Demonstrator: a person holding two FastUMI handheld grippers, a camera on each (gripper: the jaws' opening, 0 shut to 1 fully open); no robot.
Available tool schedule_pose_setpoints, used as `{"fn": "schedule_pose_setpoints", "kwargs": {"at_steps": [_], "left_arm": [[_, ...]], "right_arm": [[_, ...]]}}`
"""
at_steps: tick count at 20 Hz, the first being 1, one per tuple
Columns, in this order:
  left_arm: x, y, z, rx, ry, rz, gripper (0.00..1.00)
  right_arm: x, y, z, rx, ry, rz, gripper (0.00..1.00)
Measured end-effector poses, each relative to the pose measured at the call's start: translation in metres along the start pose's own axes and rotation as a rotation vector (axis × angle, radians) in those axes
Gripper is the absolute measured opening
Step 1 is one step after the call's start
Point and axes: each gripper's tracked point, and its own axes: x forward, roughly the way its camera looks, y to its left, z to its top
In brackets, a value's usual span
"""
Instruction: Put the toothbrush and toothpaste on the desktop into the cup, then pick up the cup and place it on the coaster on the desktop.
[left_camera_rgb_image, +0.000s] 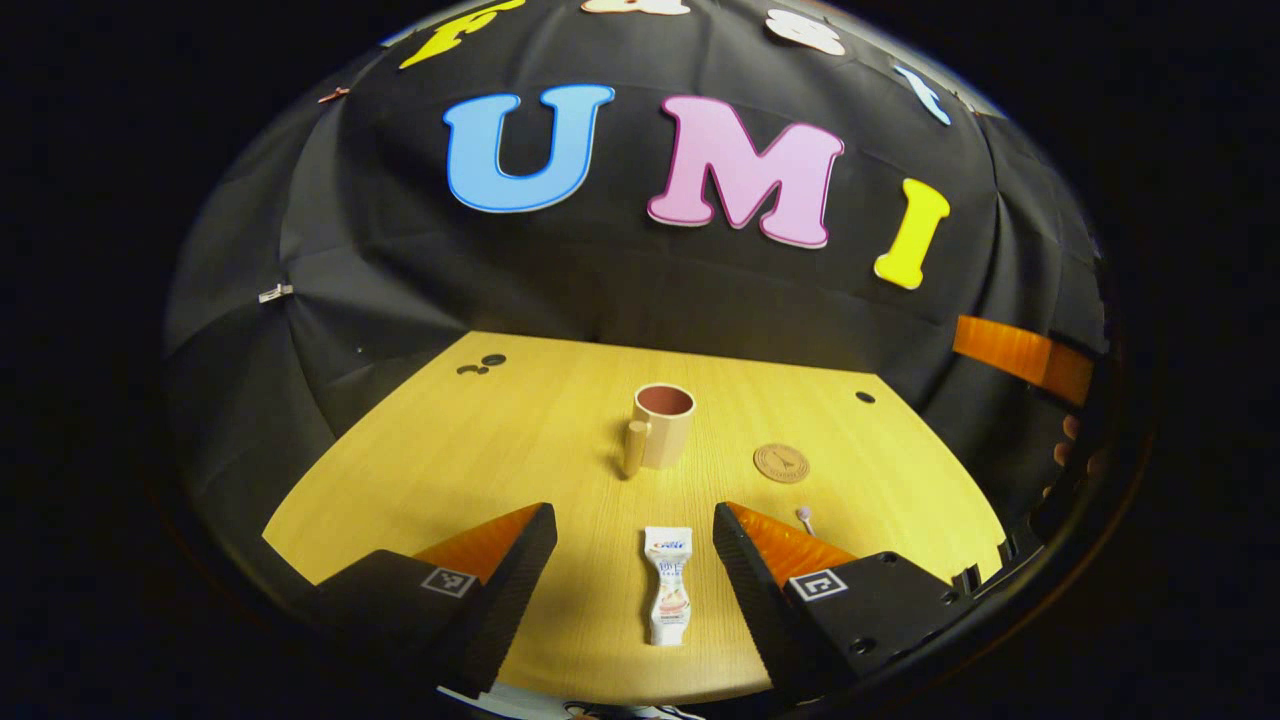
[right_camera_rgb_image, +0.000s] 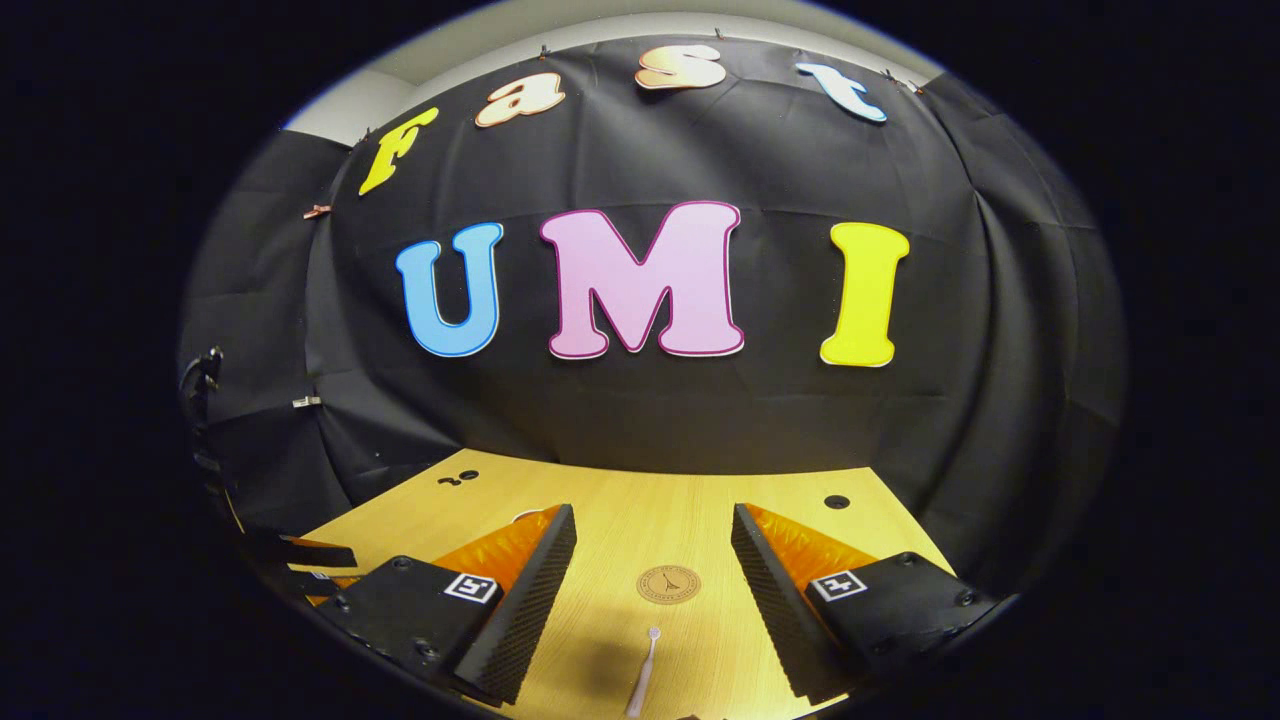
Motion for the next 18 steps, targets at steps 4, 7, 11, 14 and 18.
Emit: {"fn": "schedule_pose_setpoints", "kwargs": {"at_steps": [4, 7, 11, 14, 18], "left_arm": [[0.027, -0.012, -0.034, 0.011, 0.105, 0.004, 0.98], [0.044, -0.022, -0.059, 0.026, 0.180, 0.012, 0.98], [0.075, -0.034, -0.085, 0.046, 0.263, 0.018, 0.98], [0.094, -0.035, -0.102, 0.045, 0.328, 0.038, 0.98], [0.109, -0.032, -0.125, 0.038, 0.410, 0.062, 0.98]], "right_arm": [[0.016, -0.011, -0.022, 0.031, 0.058, 0.018, 0.96], [0.026, -0.025, -0.039, 0.045, 0.105, 0.023, 0.96], [0.039, -0.042, -0.063, 0.053, 0.169, 0.037, 0.98], [0.045, -0.057, -0.076, 0.064, 0.197, 0.024, 0.98], [0.048, -0.067, -0.093, 0.071, 0.241, 0.019, 0.99]]}}
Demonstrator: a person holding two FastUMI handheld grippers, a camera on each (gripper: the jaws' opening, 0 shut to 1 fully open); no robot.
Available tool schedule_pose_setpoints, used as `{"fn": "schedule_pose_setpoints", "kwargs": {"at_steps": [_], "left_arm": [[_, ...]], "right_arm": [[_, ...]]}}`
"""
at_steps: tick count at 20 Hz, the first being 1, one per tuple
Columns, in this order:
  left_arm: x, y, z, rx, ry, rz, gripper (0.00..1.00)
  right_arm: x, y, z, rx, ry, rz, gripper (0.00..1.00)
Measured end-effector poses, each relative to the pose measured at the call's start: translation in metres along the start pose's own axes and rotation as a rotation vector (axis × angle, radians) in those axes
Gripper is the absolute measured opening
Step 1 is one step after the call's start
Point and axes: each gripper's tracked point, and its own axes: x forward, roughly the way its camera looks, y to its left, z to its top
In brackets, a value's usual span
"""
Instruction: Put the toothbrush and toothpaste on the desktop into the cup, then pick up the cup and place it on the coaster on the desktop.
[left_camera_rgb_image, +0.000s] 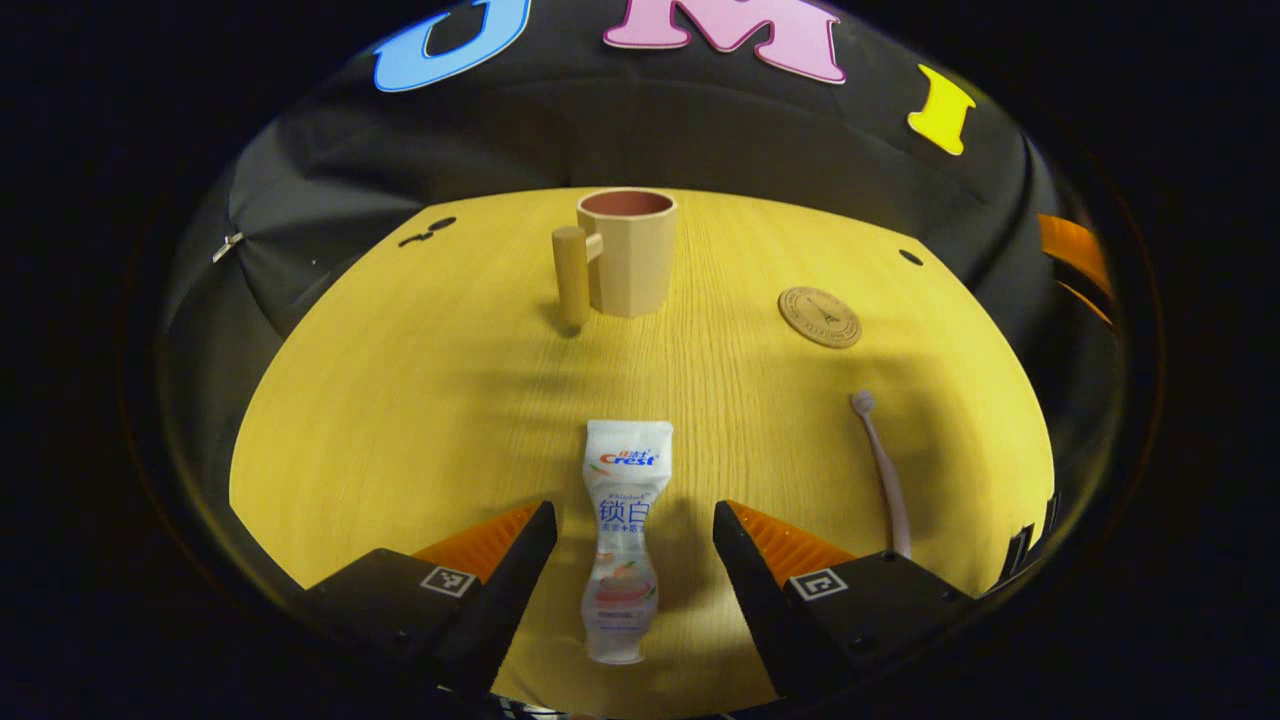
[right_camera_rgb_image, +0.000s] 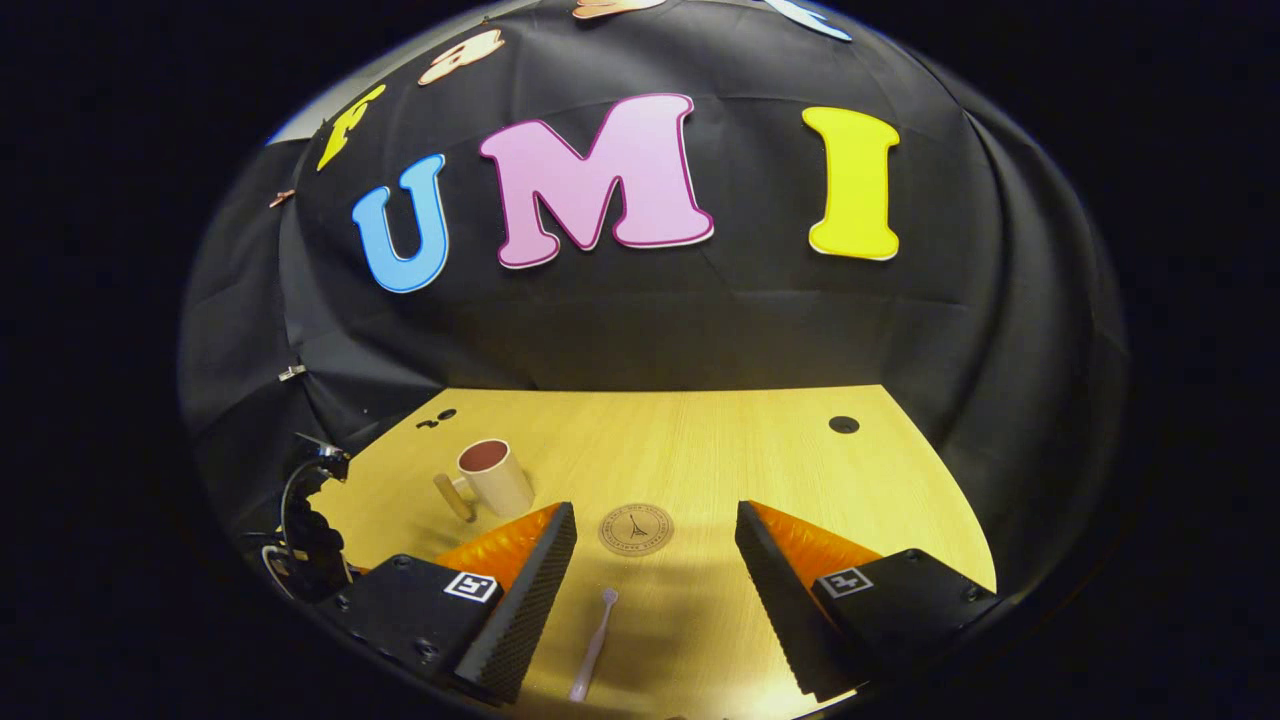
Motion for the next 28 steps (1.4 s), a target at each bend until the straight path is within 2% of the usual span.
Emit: {"fn": "schedule_pose_setpoints", "kwargs": {"at_steps": [5, 7, 9, 10, 13, 16, 18, 20, 25, 28], "left_arm": [[0.009, 0.006, -0.017, -0.026, 0.056, 0.022, 0.96], [0.009, 0.007, -0.019, -0.005, 0.056, 0.021, 0.92], [0.009, 0.005, -0.020, 0.008, 0.066, 0.011, 0.86], [0.009, 0.004, -0.018, 0.017, 0.068, 0.006, 0.73], [0.011, 0.006, -0.018, 0.001, 0.087, 0.023, 0.48], [0.011, 0.004, -0.016, 0.016, 0.101, 0.008, 0.50], [0.010, 0.005, -0.015, 0.032, 0.079, -0.008, 0.34], [0.010, 0.006, -0.013, 0.031, 0.059, -0.021, 0.29], [0.007, 0.006, -0.009, -0.051, 0.024, -0.077, 0.22], [-0.005, 0.007, -0.001, -0.062, -0.054, -0.082, 0.20]], "right_arm": [[0.001, 0.001, -0.013, 0.002, 0.028, 0.006, 0.99], [-0.001, 0.005, -0.021, 0.007, 0.046, 0.015, 0.99], [-0.001, 0.009, -0.027, 0.006, 0.059, 0.023, 0.99], [0.000, 0.011, -0.030, 0.004, 0.062, 0.026, 0.99], [0.000, 0.017, -0.042, -0.006, 0.088, 0.035, 0.99], [0.002, 0.020, -0.058, -0.021, 0.119, 0.035, 0.99], [0.005, 0.022, -0.070, -0.026, 0.154, 0.040, 0.99], [0.010, 0.028, -0.085, -0.020, 0.198, 0.051, 0.99], [0.020, 0.041, -0.115, -0.018, 0.294, 0.060, 0.99], [0.023, 0.050, -0.133, -0.035, 0.347, 0.063, 0.99]]}}
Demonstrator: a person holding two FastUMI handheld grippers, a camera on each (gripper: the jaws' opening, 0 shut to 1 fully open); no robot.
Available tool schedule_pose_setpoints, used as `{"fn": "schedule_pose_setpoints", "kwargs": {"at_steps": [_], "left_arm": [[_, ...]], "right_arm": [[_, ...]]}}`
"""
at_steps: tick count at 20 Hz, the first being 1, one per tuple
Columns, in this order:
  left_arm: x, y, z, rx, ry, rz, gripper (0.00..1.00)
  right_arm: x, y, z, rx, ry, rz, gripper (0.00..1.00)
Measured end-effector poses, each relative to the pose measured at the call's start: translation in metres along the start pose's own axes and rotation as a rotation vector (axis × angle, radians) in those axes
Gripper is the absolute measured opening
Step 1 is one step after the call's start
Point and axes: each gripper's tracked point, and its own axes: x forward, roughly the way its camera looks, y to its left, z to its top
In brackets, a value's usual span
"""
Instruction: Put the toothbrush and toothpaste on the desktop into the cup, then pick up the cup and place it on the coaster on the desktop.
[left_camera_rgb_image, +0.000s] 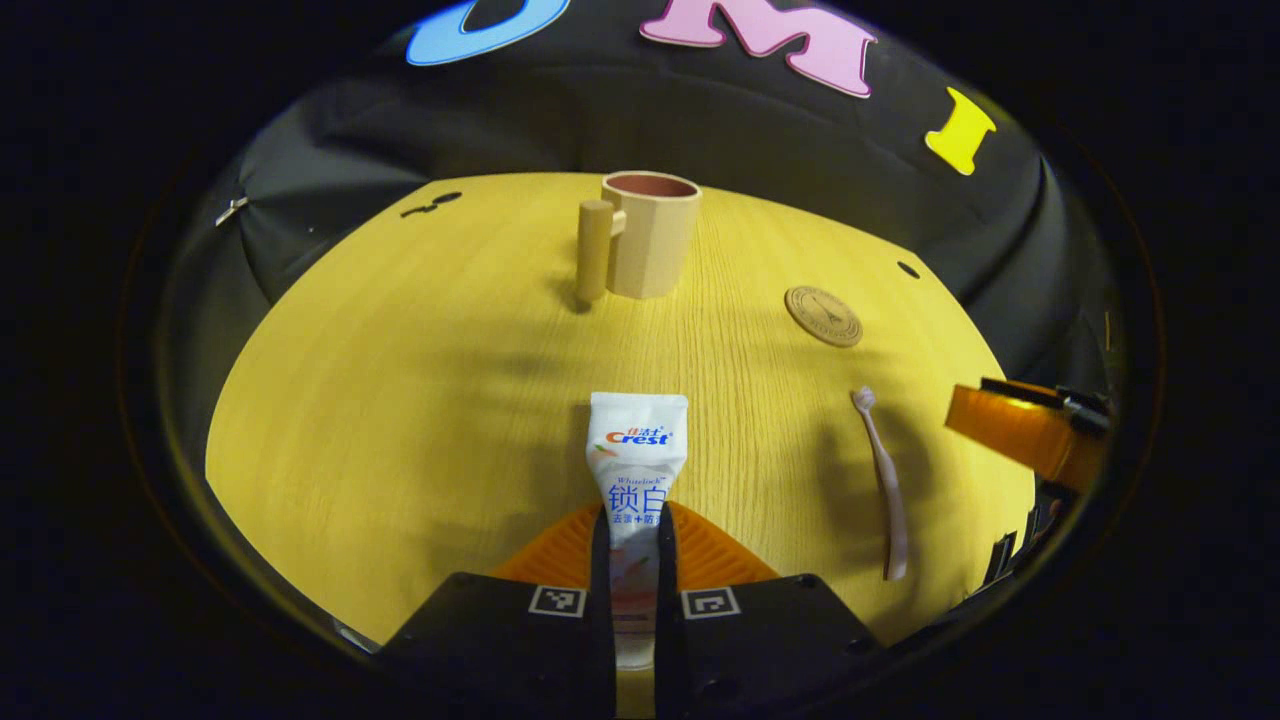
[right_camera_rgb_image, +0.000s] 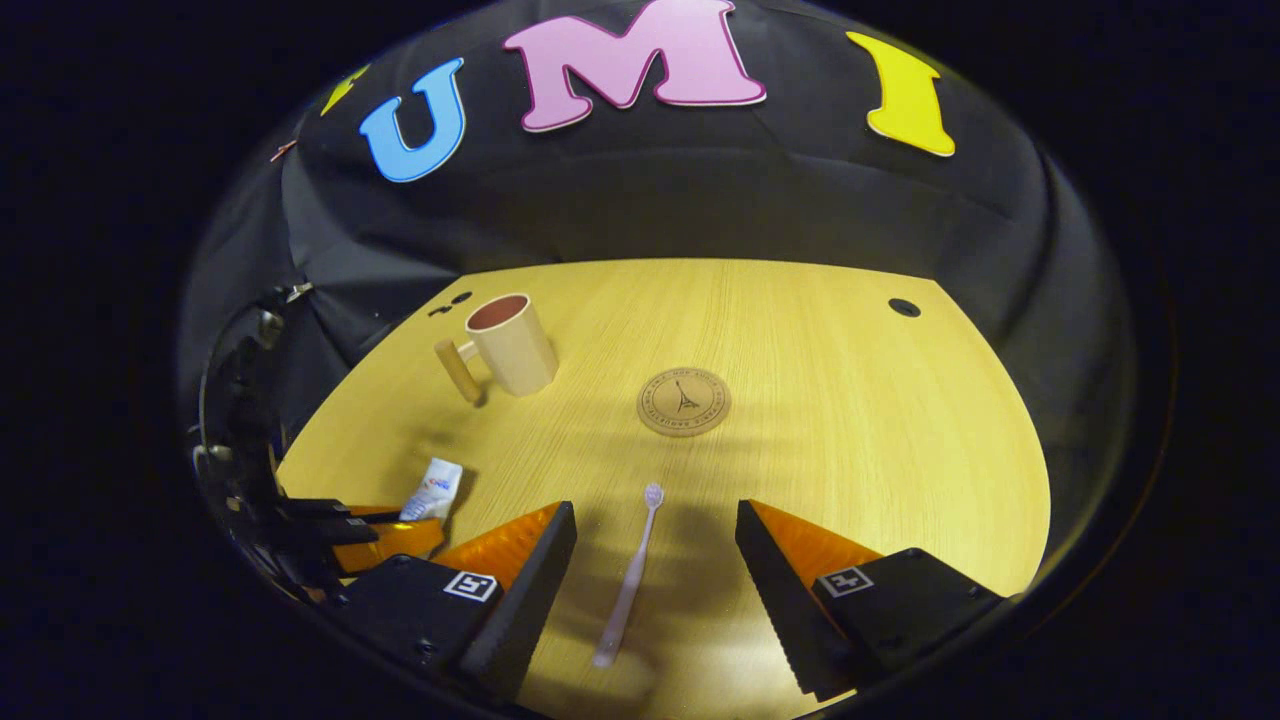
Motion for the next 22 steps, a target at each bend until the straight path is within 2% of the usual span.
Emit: {"fn": "schedule_pose_setpoints", "kwargs": {"at_steps": [7, 16, 17, 18, 19, 20, 21, 22], "left_arm": [[-0.058, 0.010, -0.002, 0.043, -0.067, -0.005, 0.20], [-0.079, 0.026, -0.017, 0.023, -0.069, 0.013, 0.20], [-0.081, 0.029, -0.016, 0.020, -0.072, 0.014, 0.25], [-0.082, 0.030, -0.014, 0.015, -0.077, 0.015, 0.20], [-0.084, 0.032, -0.014, 0.010, -0.080, 0.015, 0.20], [-0.085, 0.033, -0.012, 0.005, -0.083, 0.014, 0.20], [-0.085, 0.033, -0.012, -0.001, -0.083, 0.013, 0.20], [-0.085, 0.033, -0.011, -0.004, -0.083, 0.014, 0.20]], "right_arm": [[0.021, 0.004, -0.032, 0.003, 0.117, -0.043, 0.99], [0.025, 0.000, -0.078, -0.044, 0.261, -0.119, 0.99], [0.027, 0.000, -0.074, -0.040, 0.230, -0.126, 0.99], [0.027, 0.001, -0.077, -0.029, 0.252, -0.131, 0.99], [0.029, 0.000, -0.074, -0.020, 0.239, -0.139, 0.92], [0.030, 0.001, -0.074, -0.018, 0.254, -0.139, 0.90], [0.031, 0.001, -0.071, -0.018, 0.249, -0.141, 0.60], [0.033, 0.002, -0.074, -0.020, 0.263, -0.140, 0.60]]}}
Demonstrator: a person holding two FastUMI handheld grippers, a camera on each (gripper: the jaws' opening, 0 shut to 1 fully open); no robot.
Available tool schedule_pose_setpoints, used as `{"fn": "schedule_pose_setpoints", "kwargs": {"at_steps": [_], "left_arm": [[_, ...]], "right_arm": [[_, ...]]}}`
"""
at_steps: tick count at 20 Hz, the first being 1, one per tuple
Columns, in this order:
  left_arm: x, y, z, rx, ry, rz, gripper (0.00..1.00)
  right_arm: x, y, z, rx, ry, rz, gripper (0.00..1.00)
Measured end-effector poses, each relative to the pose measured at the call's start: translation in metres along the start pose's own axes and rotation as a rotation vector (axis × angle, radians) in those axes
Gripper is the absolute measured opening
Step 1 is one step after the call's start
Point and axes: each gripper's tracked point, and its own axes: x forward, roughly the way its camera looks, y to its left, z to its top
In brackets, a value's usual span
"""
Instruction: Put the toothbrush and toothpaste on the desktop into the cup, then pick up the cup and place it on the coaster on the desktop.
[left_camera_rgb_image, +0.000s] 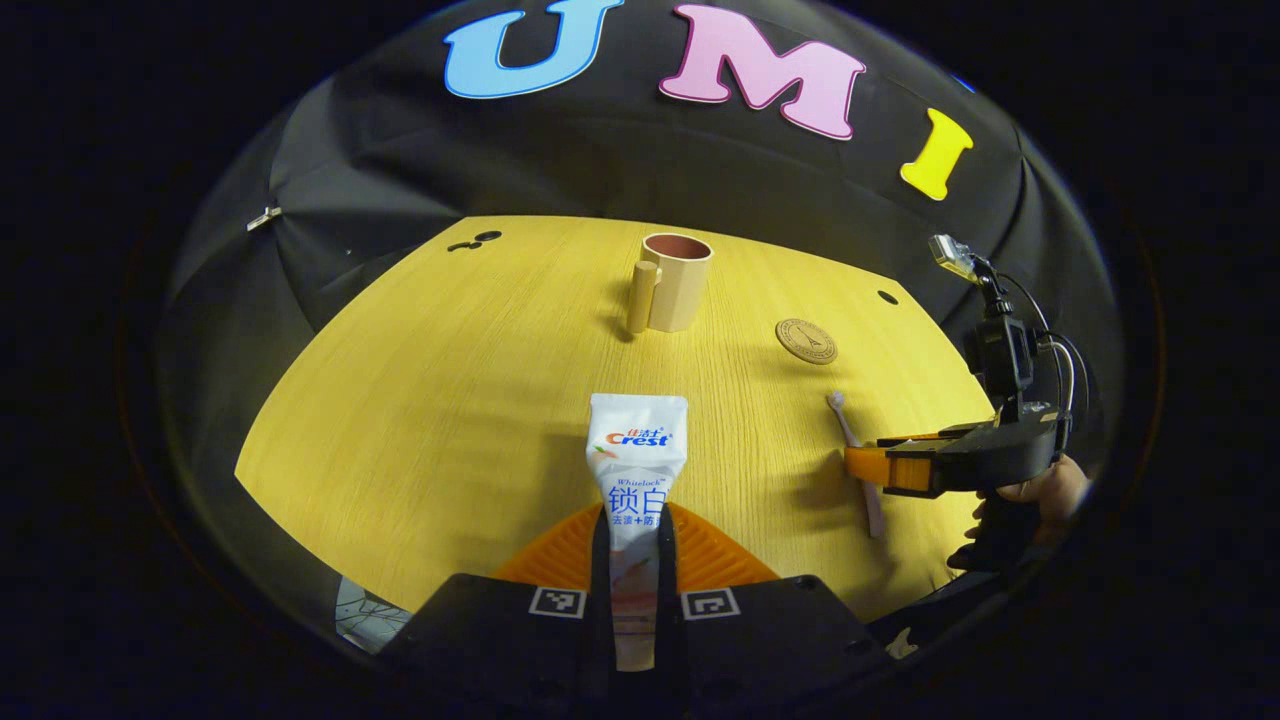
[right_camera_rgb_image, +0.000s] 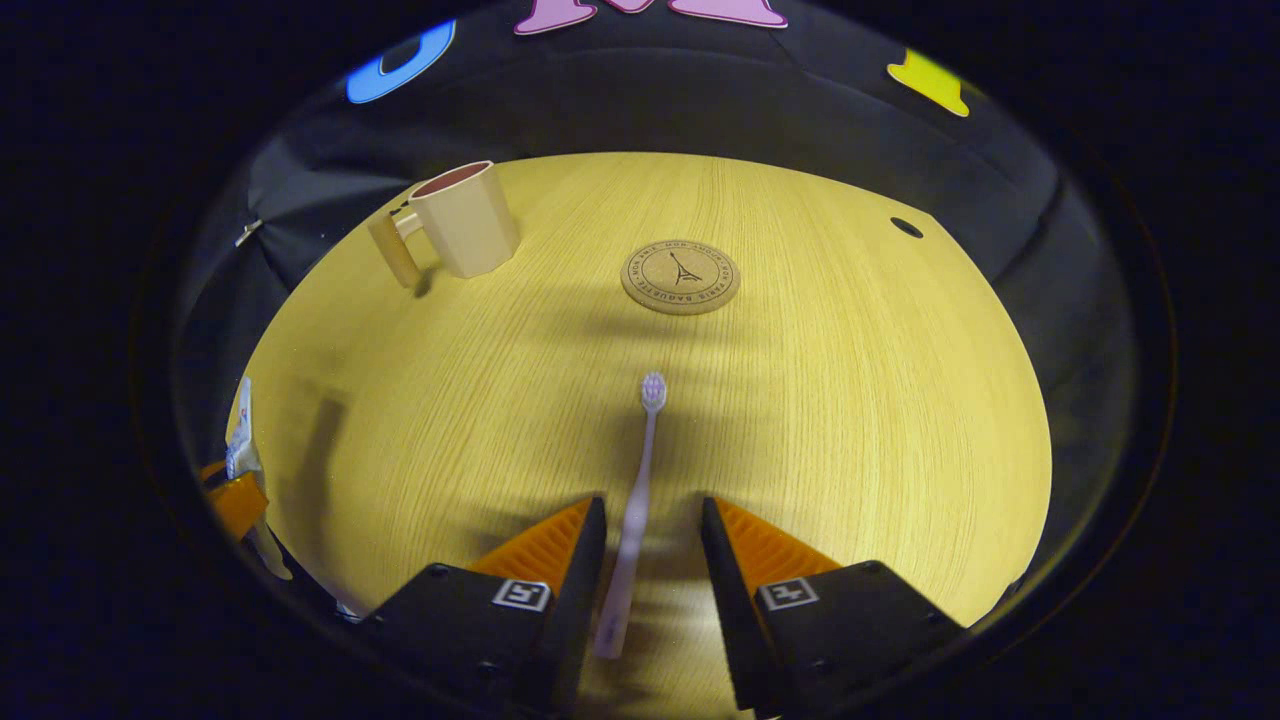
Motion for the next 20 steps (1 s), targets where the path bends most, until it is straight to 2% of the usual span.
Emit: {"fn": "schedule_pose_setpoints", "kwargs": {"at_steps": [1, 2, 4, 5, 6, 7, 9, 12, 16, 17, 18, 19, 20], "left_arm": [[0.000, 0.000, 0.000, -0.001, 0.001, 0.001, 0.20], [0.001, 0.000, 0.001, -0.002, 0.000, 0.002, 0.20], [0.003, -0.003, 0.002, -0.006, 0.001, 0.000, 0.20], [0.004, -0.006, 0.003, -0.007, 0.002, -0.002, 0.20], [0.005, -0.007, 0.004, -0.008, 0.001, -0.003, 0.20], [0.005, -0.010, 0.004, -0.009, 0.000, -0.003, 0.20], [0.008, -0.013, 0.005, -0.011, 0.000, -0.002, 0.20], [0.011, -0.017, 0.005, -0.021, 0.007, 0.002, 0.20], [0.017, -0.020, 0.015, -0.042, 0.002, 0.013, 0.20], [0.017, -0.021, 0.021, -0.048, -0.010, 0.011, 0.20], [0.017, -0.022, 0.029, -0.054, -0.026, 0.006, 0.20], [0.015, -0.023, 0.040, -0.064, -0.049, 0.004, 0.25], [0.014, -0.024, 0.053, -0.079, -0.077, 0.000, 0.25]], "right_arm": [[-0.001, 0.001, 0.001, -0.007, 0.006, 0.002, 0.39], [-0.001, 0.003, 0.000, -0.016, 0.020, 0.008, 0.45], [-0.001, 0.007, 0.000, -0.051, 0.032, 0.017, 0.27], [-0.001, 0.009, 0.000, -0.073, 0.038, 0.028, 0.22], [-0.003, 0.011, 0.000, -0.094, 0.035, 0.055, 0.22], [-0.003, 0.012, -0.002, -0.110, 0.041, 0.066, 0.14], [-0.006, 0.015, -0.001, -0.179, 0.027, 0.102, 0.09], [-0.006, 0.022, -0.007, -0.276, 0.028, 0.183, 0.07], [-0.009, 0.020, -0.010, -0.261, 0.043, 0.233, 0.05], [-0.011, 0.017, -0.010, -0.262, 0.043, 0.240, 0.00], [-0.015, 0.017, -0.009, -0.255, 0.038, 0.253, 0.06], [-0.018, 0.017, -0.007, -0.244, 0.030, 0.270, 0.05], [-0.023, 0.017, -0.004, -0.233, 0.018, 0.283, 0.05]]}}
